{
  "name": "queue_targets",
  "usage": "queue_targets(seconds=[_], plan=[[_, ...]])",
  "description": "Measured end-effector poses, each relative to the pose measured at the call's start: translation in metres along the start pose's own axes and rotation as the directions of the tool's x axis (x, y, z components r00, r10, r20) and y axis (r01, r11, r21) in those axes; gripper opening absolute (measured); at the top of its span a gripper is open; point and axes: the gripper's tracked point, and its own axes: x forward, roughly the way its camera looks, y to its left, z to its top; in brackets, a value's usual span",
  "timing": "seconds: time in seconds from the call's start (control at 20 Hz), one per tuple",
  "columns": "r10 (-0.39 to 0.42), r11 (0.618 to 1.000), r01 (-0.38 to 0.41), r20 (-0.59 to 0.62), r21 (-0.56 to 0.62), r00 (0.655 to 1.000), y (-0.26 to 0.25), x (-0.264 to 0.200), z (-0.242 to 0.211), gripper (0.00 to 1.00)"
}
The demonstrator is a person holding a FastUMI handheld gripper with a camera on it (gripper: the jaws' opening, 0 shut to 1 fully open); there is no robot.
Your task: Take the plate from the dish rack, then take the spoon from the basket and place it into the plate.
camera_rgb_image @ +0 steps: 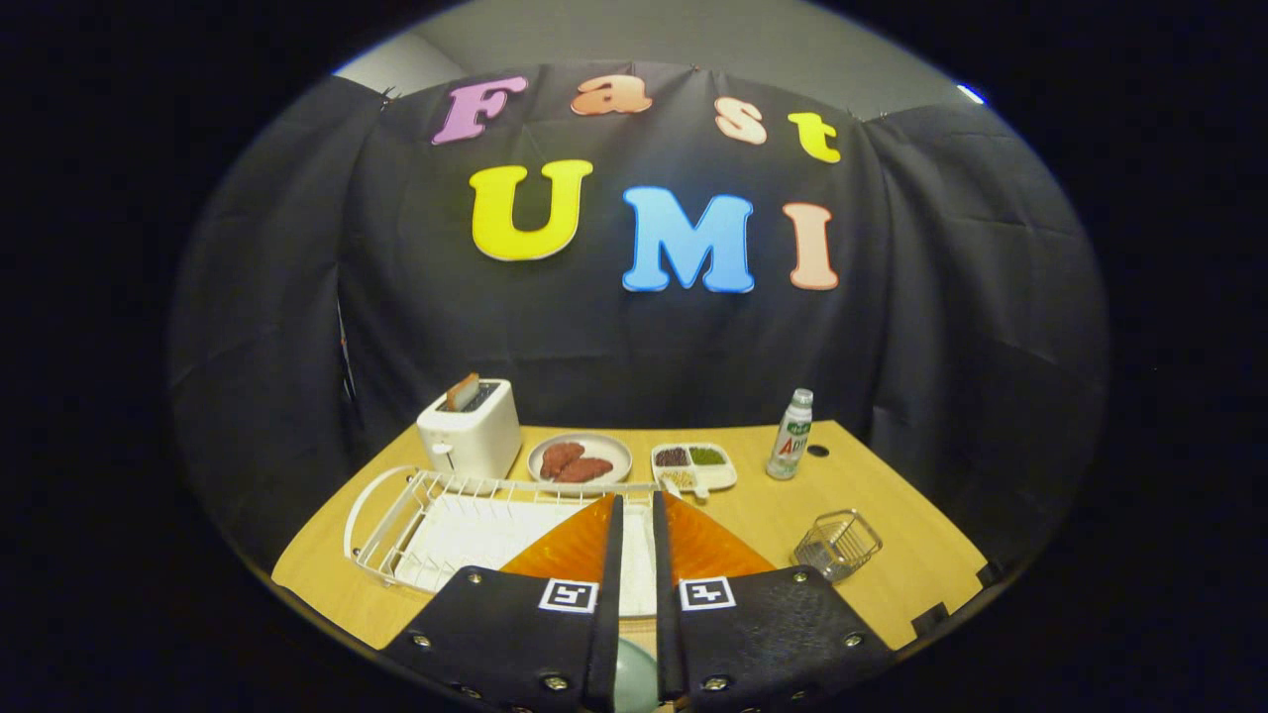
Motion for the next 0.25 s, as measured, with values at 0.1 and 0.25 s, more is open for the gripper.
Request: queue_targets(seconds=[0.1,0.25], plan=[[-0.009,1.000,0.010,0.088,-0.015,0.996,-0.011,-0.001,0.040,0.16],[-0.028,0.999,0.032,0.179,-0.016,0.983,-0.021,-0.005,0.081,0.16]])
